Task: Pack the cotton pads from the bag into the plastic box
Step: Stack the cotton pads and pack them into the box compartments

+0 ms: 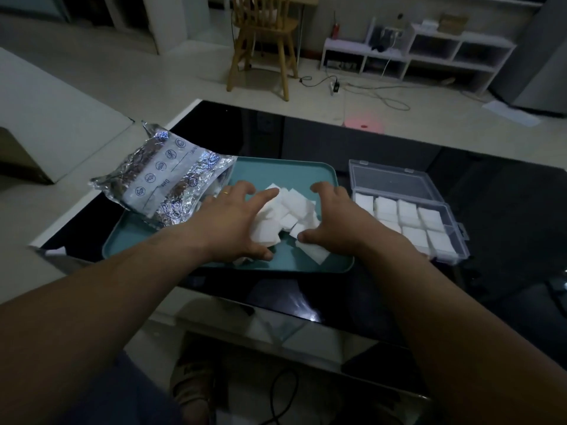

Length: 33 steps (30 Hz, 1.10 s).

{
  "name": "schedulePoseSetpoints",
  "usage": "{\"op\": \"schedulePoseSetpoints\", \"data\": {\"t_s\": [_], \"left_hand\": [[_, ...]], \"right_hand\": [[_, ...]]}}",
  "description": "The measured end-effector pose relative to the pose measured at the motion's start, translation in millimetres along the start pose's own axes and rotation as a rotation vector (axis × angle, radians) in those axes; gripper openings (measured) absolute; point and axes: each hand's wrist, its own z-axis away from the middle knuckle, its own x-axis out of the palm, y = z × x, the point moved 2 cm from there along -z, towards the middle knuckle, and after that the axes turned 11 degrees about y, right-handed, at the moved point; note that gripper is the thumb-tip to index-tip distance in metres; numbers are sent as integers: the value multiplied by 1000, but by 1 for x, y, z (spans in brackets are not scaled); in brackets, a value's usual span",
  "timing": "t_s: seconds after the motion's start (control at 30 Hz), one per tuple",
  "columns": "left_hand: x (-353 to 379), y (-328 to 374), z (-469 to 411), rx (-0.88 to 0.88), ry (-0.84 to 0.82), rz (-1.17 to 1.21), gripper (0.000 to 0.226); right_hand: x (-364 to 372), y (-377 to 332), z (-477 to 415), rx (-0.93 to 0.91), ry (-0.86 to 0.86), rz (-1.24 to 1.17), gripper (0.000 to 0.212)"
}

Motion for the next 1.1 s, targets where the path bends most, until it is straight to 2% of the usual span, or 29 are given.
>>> {"op": "schedulePoseSetpoints", "data": {"t_s": [0.07, 0.13, 0.23, 0.4, 0.5, 0.6, 0.7, 0.83, 0.9, 0.97, 1.1], "left_hand": [[2, 3, 1, -4, -2, 15, 113], [7, 7, 0, -14, -4, 98, 102], [11, 12, -4, -19, 39, 214, 93], [8, 21, -13, -35, 117, 376, 91], [7, 22, -11, -40, 137, 360, 83], [7, 18, -13, -36, 170, 315, 60], [1, 16, -18, -94, 203, 350, 32], [-22, 8, -22, -405, 221, 653, 34], [-30, 4, -23, -508, 228, 829, 55], [-32, -1, -23, -540, 219, 861, 67], [-33, -6, -24, -570, 148, 864, 43]], "right_hand": [[0, -7, -2, -57, 74, 14, 86], [3, -16, -4, -120, 107, 9, 61], [10, -24, -6, -85, 32, -86, 38], [15, -32, -4, 40, -52, -315, 29], [16, -32, -2, 112, -50, -438, 23], [17, -29, 4, 262, -76, -668, 26], [14, -23, 8, 333, -63, -750, 26], [14, -16, -3, 89, 129, -332, 20], [19, -20, -7, -49, 172, -215, 22], [26, -28, -11, -173, 197, -146, 30], [36, -41, -22, -267, 164, 39, 53]]}}
